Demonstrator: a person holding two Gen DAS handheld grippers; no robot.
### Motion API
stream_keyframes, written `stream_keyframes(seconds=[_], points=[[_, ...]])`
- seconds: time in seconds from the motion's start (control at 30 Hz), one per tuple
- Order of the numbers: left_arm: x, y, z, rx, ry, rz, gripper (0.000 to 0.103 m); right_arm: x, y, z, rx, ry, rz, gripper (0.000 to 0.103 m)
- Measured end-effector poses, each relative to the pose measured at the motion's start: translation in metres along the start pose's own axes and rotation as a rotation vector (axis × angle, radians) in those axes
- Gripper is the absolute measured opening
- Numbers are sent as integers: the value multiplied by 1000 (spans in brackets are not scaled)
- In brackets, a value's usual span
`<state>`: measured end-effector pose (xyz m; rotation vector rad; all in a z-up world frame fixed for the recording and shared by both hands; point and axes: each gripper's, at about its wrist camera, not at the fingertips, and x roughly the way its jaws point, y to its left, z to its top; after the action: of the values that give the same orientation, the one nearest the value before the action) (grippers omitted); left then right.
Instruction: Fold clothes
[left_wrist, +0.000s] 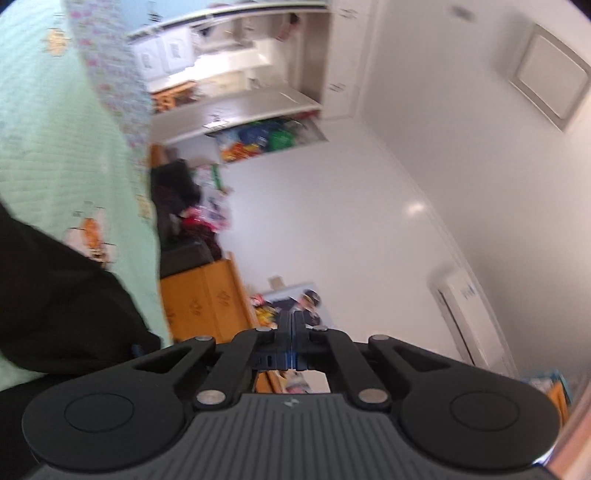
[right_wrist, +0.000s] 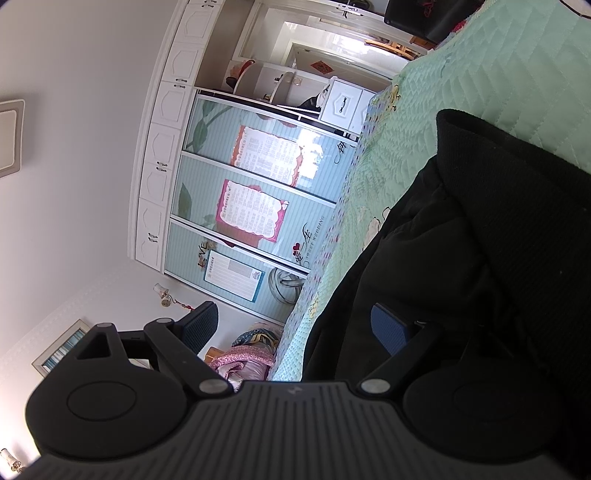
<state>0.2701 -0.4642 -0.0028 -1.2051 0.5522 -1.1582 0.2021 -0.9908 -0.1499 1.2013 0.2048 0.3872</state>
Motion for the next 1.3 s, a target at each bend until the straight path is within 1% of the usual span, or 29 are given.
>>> stream_keyframes(seconds=[0.03,0.13,0.27,0.4,0.57,0.67,0.83,0.93,1.03,1.13,1.2,1.23,1.27,1.3], points=[[4,-1,0,2,6,-24,0,0,0,0,0,0,0,90],[8,0,1,-47,-4,-120,0,0,0,0,-1,0,-1,90],[13,-3,2,-89,-14,-193,0,0,1,0,-6,2,-4,90],[10,-8,-1,-111,-3,-265,0,1,1,-1,-13,3,-9,90],[6,-4,-1,-151,5,-302,0,2,3,-2,-21,4,-15,90],[4,-2,-1,-184,3,-338,0,2,3,-2,-24,5,-18,90],[11,4,-6,-230,43,-380,0,2,3,-2,-30,6,-21,90],[12,6,-7,-256,43,-401,0,3,3,-2,-31,6,-22,90],[15,10,-7,-274,38,-401,0,3,3,-3,-34,7,-24,90],[16,12,-7,-278,39,-375,0,3,3,-2,-34,8,-24,90],[9,12,-3,-256,16,-293,0,3,2,-2,-33,8,-24,90],[3,12,0,-236,5,-224,0,3,2,-2,-34,8,-24,90],[-5,12,4,-214,-6,-152,3,3,2,-2,-34,9,-24,90],[-16,12,8,-191,-31,-35,12,3,2,-2,-34,9,-24,90]])
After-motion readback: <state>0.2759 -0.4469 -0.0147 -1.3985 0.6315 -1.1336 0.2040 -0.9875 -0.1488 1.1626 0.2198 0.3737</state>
